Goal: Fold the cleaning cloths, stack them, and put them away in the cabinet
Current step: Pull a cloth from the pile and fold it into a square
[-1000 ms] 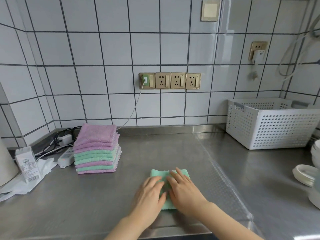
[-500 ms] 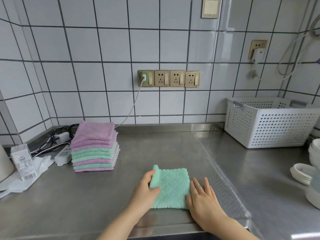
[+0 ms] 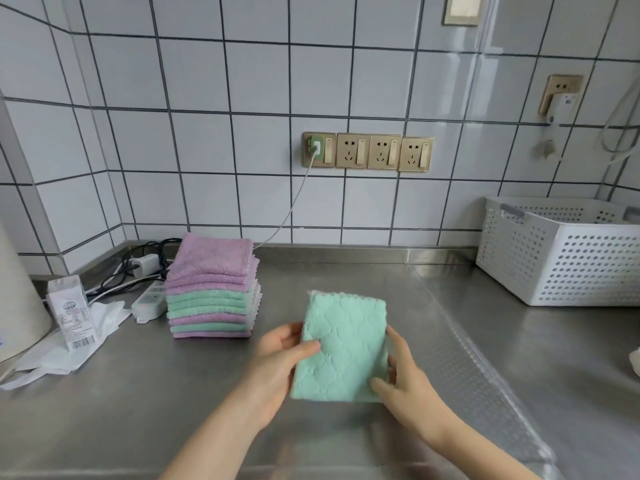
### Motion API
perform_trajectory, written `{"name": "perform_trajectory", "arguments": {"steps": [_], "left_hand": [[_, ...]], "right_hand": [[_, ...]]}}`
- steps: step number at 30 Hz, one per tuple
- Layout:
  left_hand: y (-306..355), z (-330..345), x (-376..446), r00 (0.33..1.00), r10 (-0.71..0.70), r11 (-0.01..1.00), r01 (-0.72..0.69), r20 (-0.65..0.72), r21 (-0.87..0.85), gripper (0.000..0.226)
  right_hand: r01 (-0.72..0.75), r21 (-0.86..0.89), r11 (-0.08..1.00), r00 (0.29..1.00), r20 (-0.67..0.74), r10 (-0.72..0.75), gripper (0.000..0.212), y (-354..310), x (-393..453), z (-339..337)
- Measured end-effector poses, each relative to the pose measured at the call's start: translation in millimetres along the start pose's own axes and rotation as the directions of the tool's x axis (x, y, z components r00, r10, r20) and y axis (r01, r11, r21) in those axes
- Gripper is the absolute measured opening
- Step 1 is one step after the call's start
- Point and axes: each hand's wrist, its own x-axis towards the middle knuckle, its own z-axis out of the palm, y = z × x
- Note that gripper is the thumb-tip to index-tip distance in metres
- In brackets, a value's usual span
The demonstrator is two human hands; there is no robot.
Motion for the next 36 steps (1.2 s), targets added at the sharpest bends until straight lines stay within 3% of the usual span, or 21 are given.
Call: {"name": "perform_trajectory", "arguments": {"steps": [4,7,11,13,15,18,20,23,29,36], "left_hand": [[56,-36,25,0.982,0.186,0.98,-0.182,-0.045,0.079,0.027],[108,-61,54,0.928,0.357,0.92,-0.331,-0.103,0.21,0.025],[168,-98,95,0.769,0.614,0.738,-0.48,-0.178,0.475,0.027],[181,-120,121,0.692,0.683,0.67,-0.468,-0.232,0.575,0.032],[175,-147,146,0.707,0.645,0.672,-0.344,-0.291,0.656,0.035],[135,-180,165,0.845,0.409,0.664,-0.016,-0.345,0.747,0.006],[113,-191,166,0.847,0.349,0.669,0.073,-0.4,0.74,0.008],[109,-197,167,0.82,0.375,0.757,0.0,-0.433,0.654,0.023],[123,-194,173,0.789,0.432,0.826,-0.152,-0.437,0.542,0.018],[111,-200,171,0.744,0.433,0.817,-0.086,-0.509,0.57,0.026]], "right_hand": [[0.151,0.106,0.983,0.987,-0.07,-0.144,0.076,-49,45,20],[0.248,0.131,0.96,0.965,-0.118,-0.233,0.071,-101,94,30],[0.314,0.108,0.943,0.941,-0.166,-0.295,0.068,-167,158,51],[0.318,0.095,0.943,0.937,-0.18,-0.298,0.068,-189,183,66],[0.273,0.073,0.959,0.954,-0.148,-0.261,0.068,-194,205,87],[0.156,-0.061,0.986,0.987,0.038,-0.154,0.061,-176,220,121],[0.131,-0.09,0.987,0.988,0.098,-0.122,0.048,-161,219,134],[0.133,0.004,0.991,0.989,0.071,-0.132,0.04,-148,223,137],[0.171,0.165,0.971,0.985,-0.016,-0.171,0.033,-144,229,134],[0.196,0.142,0.97,0.979,0.026,-0.201,0.031,-146,229,137]]}}
